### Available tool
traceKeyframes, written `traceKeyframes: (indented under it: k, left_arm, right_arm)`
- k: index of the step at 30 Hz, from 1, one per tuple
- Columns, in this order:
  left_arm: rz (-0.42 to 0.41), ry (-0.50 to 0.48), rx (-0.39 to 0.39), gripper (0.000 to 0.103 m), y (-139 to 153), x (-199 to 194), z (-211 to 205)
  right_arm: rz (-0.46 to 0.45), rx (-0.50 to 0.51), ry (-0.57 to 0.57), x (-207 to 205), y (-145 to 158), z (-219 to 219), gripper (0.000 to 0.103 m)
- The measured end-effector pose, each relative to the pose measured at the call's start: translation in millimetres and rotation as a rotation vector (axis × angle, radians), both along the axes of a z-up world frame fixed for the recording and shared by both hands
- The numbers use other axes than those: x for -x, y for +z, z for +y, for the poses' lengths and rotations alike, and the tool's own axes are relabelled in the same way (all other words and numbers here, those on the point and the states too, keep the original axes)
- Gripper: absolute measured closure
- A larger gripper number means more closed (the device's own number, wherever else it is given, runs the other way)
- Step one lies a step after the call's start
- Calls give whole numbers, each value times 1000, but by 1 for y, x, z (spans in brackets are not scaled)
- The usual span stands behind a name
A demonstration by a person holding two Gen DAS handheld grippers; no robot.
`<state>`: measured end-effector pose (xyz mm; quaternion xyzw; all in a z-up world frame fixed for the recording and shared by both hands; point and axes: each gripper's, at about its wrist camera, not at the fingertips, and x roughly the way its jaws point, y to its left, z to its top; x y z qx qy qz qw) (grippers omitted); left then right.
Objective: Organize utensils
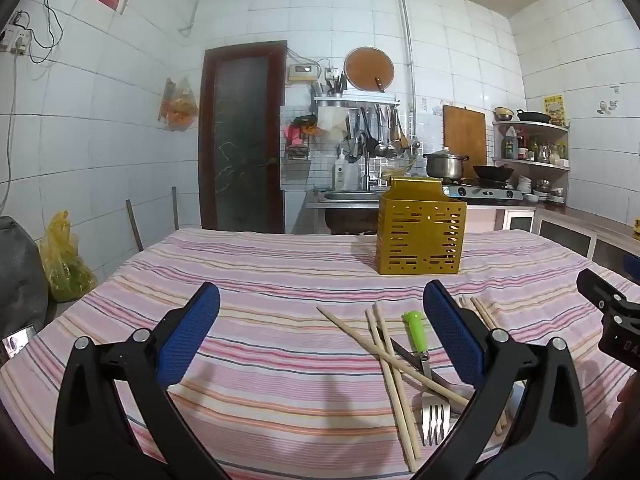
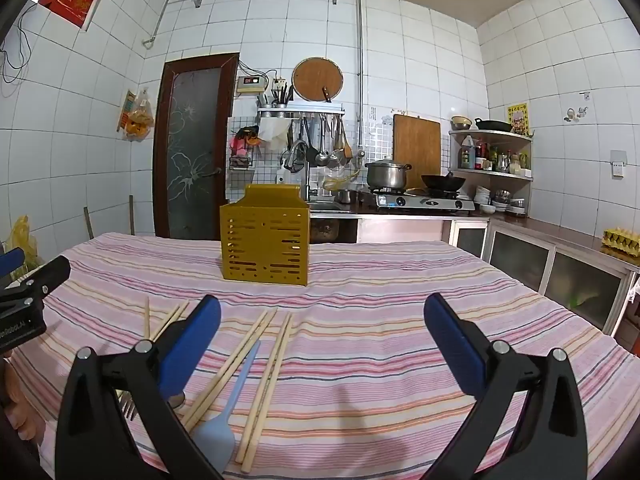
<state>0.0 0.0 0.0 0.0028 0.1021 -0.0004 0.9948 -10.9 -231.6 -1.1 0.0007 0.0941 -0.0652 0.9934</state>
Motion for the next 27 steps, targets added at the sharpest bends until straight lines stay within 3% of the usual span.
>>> traceKeyframes:
  k: [27]
  left_arm:
    - [-3, 1, 4, 5, 0, 0, 0]
  right_arm:
    - [-4, -1, 0, 1, 0, 0, 4]
